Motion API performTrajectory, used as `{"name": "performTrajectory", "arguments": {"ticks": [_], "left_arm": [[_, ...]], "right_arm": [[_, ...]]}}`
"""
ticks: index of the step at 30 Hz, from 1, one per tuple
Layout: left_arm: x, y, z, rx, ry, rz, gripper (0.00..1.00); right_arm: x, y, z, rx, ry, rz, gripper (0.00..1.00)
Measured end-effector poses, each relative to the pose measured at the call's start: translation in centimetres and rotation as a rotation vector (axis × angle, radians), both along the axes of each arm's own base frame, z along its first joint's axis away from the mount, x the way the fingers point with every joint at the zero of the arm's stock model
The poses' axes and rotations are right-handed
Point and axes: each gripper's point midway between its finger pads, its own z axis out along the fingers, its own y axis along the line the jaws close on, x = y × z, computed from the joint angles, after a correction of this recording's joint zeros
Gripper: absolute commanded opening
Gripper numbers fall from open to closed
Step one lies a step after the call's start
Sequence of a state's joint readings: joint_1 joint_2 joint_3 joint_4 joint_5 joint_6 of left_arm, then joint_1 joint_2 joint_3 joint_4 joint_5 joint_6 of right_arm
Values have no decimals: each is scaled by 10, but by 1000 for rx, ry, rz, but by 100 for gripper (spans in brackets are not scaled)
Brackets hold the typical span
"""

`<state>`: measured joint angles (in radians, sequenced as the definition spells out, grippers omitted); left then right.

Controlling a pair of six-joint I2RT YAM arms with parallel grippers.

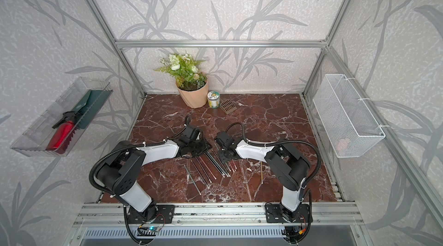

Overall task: Remove the protective cover of the pencils
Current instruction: Adjust the pencil at the center of the board.

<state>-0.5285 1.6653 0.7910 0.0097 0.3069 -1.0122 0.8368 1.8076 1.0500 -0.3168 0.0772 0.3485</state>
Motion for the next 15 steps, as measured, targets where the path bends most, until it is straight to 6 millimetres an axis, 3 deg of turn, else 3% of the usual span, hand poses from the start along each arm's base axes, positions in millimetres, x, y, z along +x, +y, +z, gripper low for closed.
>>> {"name": "performTrajectory", "arguments": {"ticks": [15], "left_arm": [[9, 17, 3, 95, -22, 34, 37]], "right_arm": [[0, 0, 2, 3, -4, 0, 0]]}}
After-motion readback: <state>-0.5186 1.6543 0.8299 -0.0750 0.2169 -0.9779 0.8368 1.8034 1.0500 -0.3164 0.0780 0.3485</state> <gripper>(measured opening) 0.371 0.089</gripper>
